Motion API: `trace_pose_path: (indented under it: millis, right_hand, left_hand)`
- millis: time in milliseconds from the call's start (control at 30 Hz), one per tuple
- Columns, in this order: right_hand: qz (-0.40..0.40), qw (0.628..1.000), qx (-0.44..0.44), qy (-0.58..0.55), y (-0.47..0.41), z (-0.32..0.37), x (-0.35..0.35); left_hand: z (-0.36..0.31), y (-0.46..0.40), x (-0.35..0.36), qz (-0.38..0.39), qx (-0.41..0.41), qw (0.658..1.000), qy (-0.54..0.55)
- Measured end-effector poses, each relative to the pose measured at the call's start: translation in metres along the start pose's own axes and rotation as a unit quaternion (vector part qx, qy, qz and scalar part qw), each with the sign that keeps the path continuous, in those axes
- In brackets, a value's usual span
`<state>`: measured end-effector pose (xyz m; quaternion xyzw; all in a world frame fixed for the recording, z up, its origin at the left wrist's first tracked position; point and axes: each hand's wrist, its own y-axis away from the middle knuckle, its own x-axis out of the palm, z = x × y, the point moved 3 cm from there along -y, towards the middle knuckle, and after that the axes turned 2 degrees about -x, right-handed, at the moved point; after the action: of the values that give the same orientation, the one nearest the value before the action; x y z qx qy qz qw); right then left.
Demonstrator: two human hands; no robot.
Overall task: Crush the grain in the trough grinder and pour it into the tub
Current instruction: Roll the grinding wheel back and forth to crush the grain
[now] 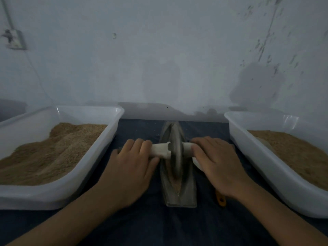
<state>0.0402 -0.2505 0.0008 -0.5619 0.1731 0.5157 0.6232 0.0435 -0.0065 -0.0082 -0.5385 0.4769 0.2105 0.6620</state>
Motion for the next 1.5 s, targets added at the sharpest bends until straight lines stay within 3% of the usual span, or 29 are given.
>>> trace_pose_path:
  millis: [200, 400, 600, 700, 800, 967, 1100, 1333, 1500]
  right_hand:
    - [-0.047, 0.997, -0.054, 0.042, 0.027, 0.015, -0.019]
    - [0.039, 0.986, 0.023, 0.159, -0.048, -0.01, 0.022]
    - [0.06, 0.986, 0.08, 0.137, -0.09, -0.032, 0.037]
    - [0.046, 0.989, 0.06, 0.125, -0.069, -0.029, 0.034]
    - [0.049, 0.994, 0.029, 0.091, -0.037, -0.022, 0.02]
    - [-0.002, 0.996, -0.054, 0.072, 0.023, 0.011, -0.018]
    - [0.001, 0.995, -0.051, 0.085, 0.02, 0.02, -0.022]
    - [0.051, 0.986, 0.028, 0.153, -0.044, -0.012, 0.019]
    - [0.065, 0.985, 0.079, 0.139, -0.092, -0.022, 0.029]
  left_hand:
    - [-0.002, 0.024, -0.011, 0.015, -0.007, 0.999, 0.028]
    - [0.002, -0.063, 0.024, 0.077, -0.08, 0.989, -0.101]
    - [0.009, -0.125, 0.036, 0.081, -0.031, 0.983, -0.161]
    - [-0.001, -0.112, 0.025, 0.077, 0.002, 0.979, -0.186]
    - [-0.01, -0.071, 0.017, 0.024, 0.02, 0.984, -0.173]
    - [0.002, 0.002, 0.001, -0.033, 0.026, 0.998, -0.04]
    - [-0.001, 0.008, -0.004, -0.045, 0.023, 0.998, -0.038]
    - [0.005, -0.074, 0.029, 0.015, -0.062, 0.997, -0.039]
    - [0.017, -0.13, 0.049, 0.086, -0.056, 0.99, -0.093]
